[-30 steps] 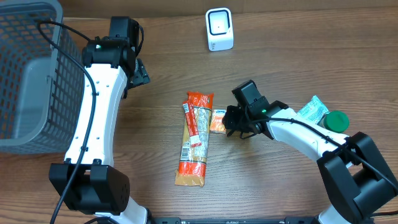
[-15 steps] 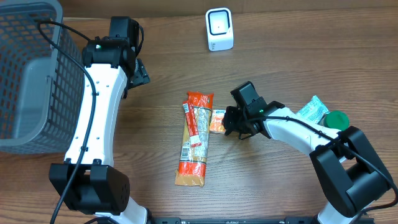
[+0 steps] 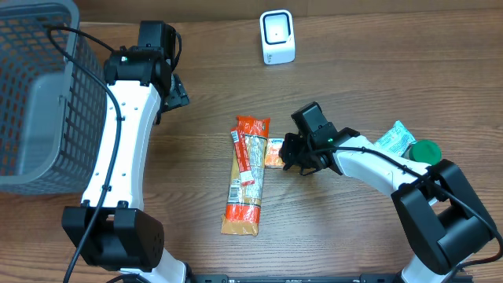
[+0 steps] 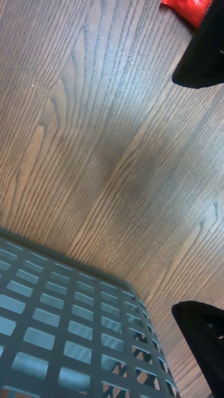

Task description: Scan the item barcode

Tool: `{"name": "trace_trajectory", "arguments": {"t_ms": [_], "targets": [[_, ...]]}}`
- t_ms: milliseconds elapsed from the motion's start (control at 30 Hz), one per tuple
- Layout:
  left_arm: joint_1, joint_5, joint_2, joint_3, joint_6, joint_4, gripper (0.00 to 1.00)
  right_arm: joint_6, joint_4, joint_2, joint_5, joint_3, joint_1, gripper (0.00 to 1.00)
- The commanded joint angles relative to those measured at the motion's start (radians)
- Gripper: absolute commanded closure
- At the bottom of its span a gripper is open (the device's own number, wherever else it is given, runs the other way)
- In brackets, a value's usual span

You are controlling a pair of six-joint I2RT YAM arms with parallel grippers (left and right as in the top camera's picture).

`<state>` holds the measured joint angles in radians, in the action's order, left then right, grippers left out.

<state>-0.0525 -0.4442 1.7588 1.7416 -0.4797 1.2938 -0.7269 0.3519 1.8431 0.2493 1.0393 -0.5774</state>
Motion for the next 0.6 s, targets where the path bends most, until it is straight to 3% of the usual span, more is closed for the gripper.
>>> {"name": "trace_trajectory", "arguments": {"t_ms": [0, 567], "targets": [[-0.007, 0.001, -0.007, 0.013, -0.003, -0.001, 0.00, -0.005, -0.007, -0.003, 0.021, -0.004, 0.002, 0.71], [-0.007, 0.001, -0.007, 0.013, -0.003, -0.001, 0.00, 0.000, -0.018, -0.009, -0.010, -0.004, 0.002, 0.68]]}}
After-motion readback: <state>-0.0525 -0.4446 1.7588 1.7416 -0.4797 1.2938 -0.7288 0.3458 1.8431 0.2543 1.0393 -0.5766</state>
